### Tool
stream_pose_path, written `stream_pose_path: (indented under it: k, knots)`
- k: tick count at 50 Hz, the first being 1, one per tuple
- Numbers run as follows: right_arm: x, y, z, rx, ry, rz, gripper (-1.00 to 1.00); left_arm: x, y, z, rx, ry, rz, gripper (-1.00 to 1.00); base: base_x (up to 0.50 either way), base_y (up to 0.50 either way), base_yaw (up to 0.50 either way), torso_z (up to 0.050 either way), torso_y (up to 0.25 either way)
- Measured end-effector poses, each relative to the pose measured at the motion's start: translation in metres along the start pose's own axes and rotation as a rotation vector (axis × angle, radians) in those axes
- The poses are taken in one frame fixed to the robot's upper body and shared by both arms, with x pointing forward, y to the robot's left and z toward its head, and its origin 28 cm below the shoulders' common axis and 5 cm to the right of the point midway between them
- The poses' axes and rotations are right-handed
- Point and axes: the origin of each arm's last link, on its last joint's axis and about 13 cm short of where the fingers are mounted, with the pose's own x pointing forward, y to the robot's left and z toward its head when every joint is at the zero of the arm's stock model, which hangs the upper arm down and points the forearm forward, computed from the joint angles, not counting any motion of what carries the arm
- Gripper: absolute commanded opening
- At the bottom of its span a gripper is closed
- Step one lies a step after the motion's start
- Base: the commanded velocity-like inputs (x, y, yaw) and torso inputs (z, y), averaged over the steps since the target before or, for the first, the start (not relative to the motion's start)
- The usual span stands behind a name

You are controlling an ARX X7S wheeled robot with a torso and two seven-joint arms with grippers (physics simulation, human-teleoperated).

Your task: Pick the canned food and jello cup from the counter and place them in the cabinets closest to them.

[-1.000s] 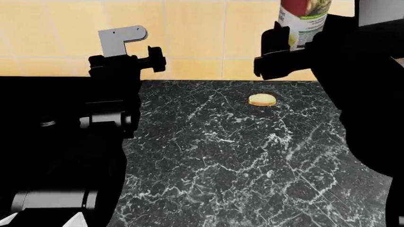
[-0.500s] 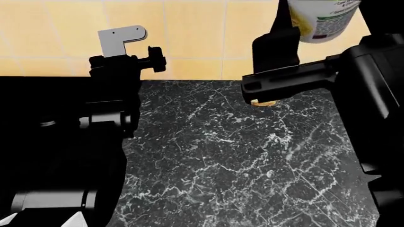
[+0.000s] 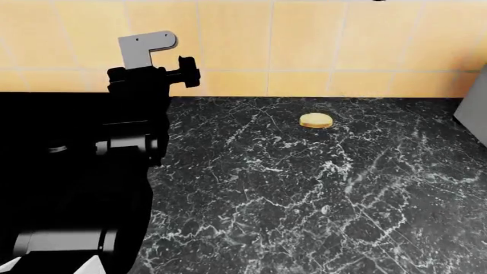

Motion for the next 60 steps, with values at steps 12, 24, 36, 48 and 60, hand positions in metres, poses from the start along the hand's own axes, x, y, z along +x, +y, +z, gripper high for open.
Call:
stream_pose_path:
  k: [12,24,36,48,60]
  knots:
    - [0.011,0.005,0.027,0.06,-0.043,0.005,-1.0,0.0,0.0,0.0,0.009,-0.001,0.005,1.0,0.0,0.0,0.0,0.0,0.001]
    - [0.037,0.011,0.056,0.138,0.027,-0.019,-1.0,0.0,-0.001,-0.001,0.019,0.003,0.007,1.0,0.0,0.0,0.0,0.0,0.0]
    - [0.071,0.014,0.085,0.206,0.144,-0.05,-1.0,-0.001,-0.001,-0.002,0.041,0.012,0.009,1.0,0.0,0.0,0.0,0.0,0.0]
    - [0.1,0.015,0.103,0.249,0.216,-0.044,-1.0,-0.001,-0.001,-0.002,0.05,0.022,0.006,1.0,0.0,0.0,0.0,0.001,0.001]
    - [0.131,0.011,0.106,0.267,0.298,-0.073,-1.0,-0.001,-0.001,-0.003,0.049,0.029,0.001,1.0,0.0,0.0,0.0,0.0,0.0]
